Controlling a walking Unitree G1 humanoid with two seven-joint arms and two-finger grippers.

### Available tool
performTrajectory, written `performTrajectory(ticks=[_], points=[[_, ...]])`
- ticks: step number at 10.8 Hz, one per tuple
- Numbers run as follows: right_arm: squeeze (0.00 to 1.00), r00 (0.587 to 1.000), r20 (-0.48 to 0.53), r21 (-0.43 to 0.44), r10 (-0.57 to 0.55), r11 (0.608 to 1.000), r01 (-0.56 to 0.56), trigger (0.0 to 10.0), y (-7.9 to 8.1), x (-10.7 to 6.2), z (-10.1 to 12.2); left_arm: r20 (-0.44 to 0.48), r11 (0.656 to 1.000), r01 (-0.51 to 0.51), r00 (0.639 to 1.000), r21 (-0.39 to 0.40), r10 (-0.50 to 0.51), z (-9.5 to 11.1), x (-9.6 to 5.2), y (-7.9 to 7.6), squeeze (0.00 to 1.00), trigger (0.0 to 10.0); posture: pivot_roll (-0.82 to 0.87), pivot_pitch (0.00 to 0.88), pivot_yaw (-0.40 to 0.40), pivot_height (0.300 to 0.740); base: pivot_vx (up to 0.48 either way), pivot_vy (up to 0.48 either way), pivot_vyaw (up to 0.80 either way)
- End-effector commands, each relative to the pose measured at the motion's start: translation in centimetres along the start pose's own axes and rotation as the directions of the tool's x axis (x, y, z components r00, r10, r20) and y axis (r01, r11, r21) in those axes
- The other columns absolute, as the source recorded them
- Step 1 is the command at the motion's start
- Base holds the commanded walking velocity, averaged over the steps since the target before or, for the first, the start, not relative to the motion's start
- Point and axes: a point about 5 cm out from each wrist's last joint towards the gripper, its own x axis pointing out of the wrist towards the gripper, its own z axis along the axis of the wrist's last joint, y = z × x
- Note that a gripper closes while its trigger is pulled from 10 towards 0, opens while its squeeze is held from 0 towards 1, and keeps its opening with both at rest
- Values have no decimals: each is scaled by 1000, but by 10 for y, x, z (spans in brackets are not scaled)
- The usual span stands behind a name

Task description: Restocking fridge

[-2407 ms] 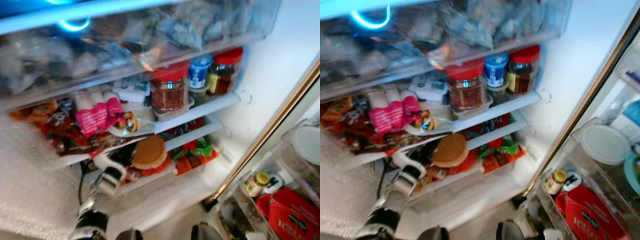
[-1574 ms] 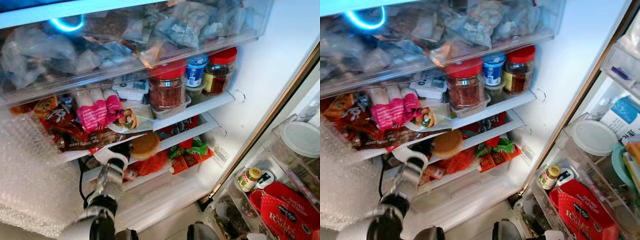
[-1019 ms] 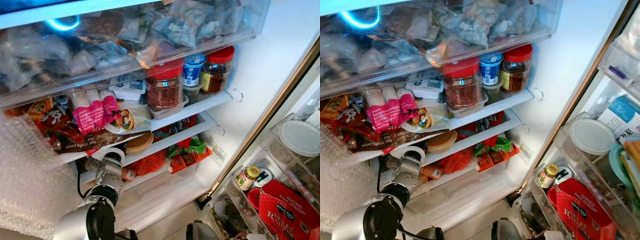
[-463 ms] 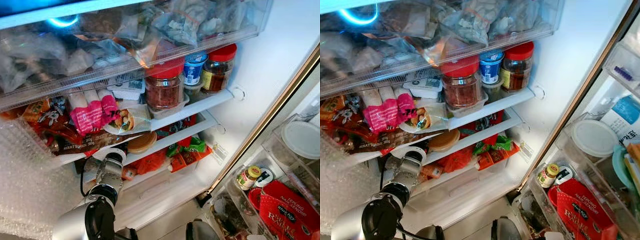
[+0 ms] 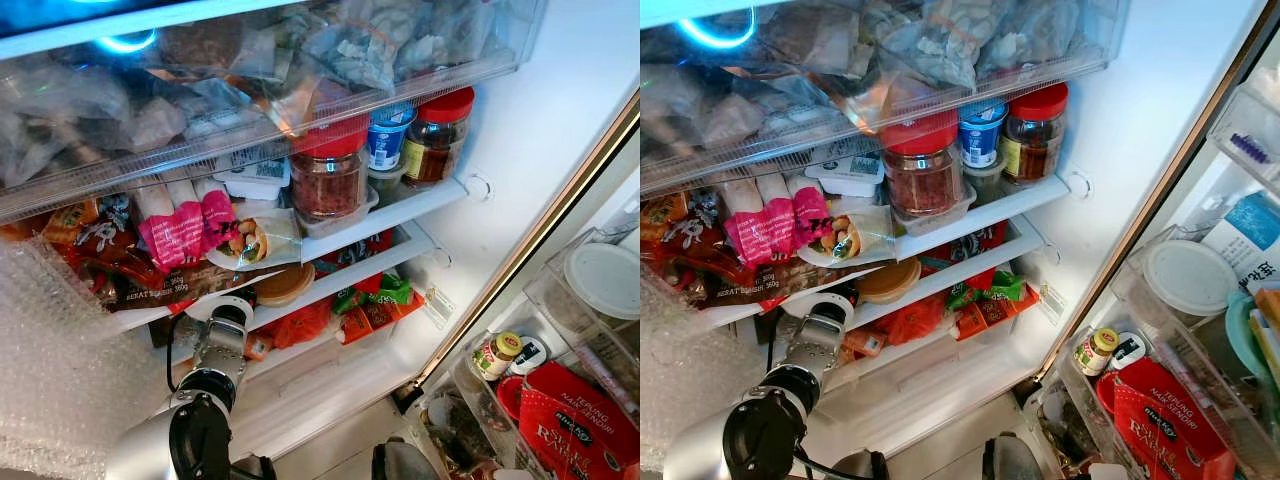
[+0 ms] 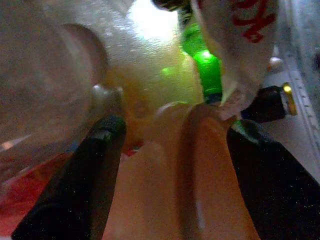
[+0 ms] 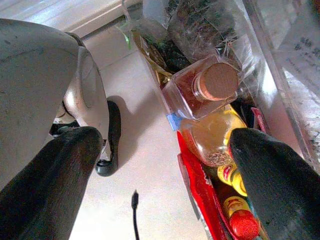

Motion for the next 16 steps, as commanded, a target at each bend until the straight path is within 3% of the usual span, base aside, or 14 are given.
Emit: performTrajectory(ticks=[1,2,3,7,11,12,16], points=[[0,1000,-7,10,-12,1000,12,10000,-3,-2,-5,-21,1000,18,1000,21,-18,-3,-3,2,1000,10000,-201,140,-11,655,0,0,0],[0,1000,-6,10,-13,1000,13,10000,-3,-2,-5,-18,1000,17,1000,23,-17,-3,-3,3,1000,10000,-200,137,-9,655,0,0,0],[0,1000,-5,10,-14,1000,14,10000,-3,-2,-5,-33,998,33,999,54,-32,-4,-4,3,0,10000,-200,136,-9,655,0,0,0],[0,1000,-6,6,-15,1000,15,10000,-3,-3,-6,-91,976,116,991,185,-101,-12,-13,8,0,10000,-193,133,-5,655,0,0,0],[0,1000,-5,4,-16,1000,16,10000,-3,-3,-7,-71,977,115,992,178,-104,-13,-18,14,0,10000,-191,124,-6,655,0,0,0],[0,1000,-4,2,-16,1000,16,10000,-3,-4,-7,-89,960,148,987,236,-131,-15,-22,13,0,10000,-186,122,-6,655,0,0,0],[0,1000,1,3,-21,1000,21,10000,-3,-4,-7,-132,930,188,979,315,-153,-22,-32,19,0,10000,-182,113,-5,655,0,0,0]])
